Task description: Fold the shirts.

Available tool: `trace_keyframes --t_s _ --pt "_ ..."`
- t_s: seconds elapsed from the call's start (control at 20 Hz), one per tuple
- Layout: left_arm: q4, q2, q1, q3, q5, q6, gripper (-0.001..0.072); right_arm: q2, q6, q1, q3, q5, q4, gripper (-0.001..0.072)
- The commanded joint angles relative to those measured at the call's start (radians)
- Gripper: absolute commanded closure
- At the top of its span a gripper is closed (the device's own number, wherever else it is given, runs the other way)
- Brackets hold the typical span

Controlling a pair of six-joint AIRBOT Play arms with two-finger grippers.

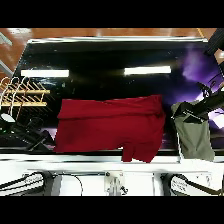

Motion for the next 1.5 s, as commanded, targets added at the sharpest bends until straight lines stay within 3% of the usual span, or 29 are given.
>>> trace_keyframes --t_s 0.0,0.6,0.75,0.85,0.9,0.95,1.0,1.1,1.2,1.45 --pt "-0.052 -0.016 -0.004 -0.055 0.090 0.023 0.0142 0.003 -0.008 -0.003 -0.006 -0.006 0.025 0.0046" --pt "-0.063 -0.084 -0.052 -0.055 0.127 0.023 0.0147 0.003 -0.008 -0.003 -0.006 0.023 0.025 0.0046" --pt "-0.063 -0.089 -0.101 -0.055 0.128 0.018 0.0257 0.003 -0.007 -0.003 -0.006 0.024 0.024 0.0046" --pt "-0.063 -0.091 -0.122 -0.055 0.127 0.018 0.0436 0.003 -0.002 -0.003 -0.006 0.027 0.004 0.0046" --pt "-0.063 -0.091 -0.129 -0.055 0.124 0.019 0.0479 0.003 0.008 -0.003 -0.007 0.033 -0.028 0.0046" --pt "-0.064 -0.090 -0.129 -0.055 0.118 0.019 0.0622 0.003 0.011 -0.003 -0.016 0.053 -0.060 0.0046" --pt "-0.064 -0.090 -0.128 -0.054 0.114 0.023 0.0679 0.003 0.001 -0.003 -0.041 0.082 -0.092 0.0045" --pt "-0.064 -0.090 -0.128 -0.054 0.116 0.024 0.0679 0.006 0.010 -0.003 -0.150 0.084 -0.117 0.0046" --pt "-0.070 -0.088 -0.129 -0.054 0.112 0.074 0.0679 0.006 0.010 0.026 -0.276 0.010 -0.088 0.0046" --pt "-0.070 -0.077 -0.129 -0.054 0.107 0.071 0.0679 0.006 0.010 0.169 -0.486 -0.135 -0.061 0.0047"
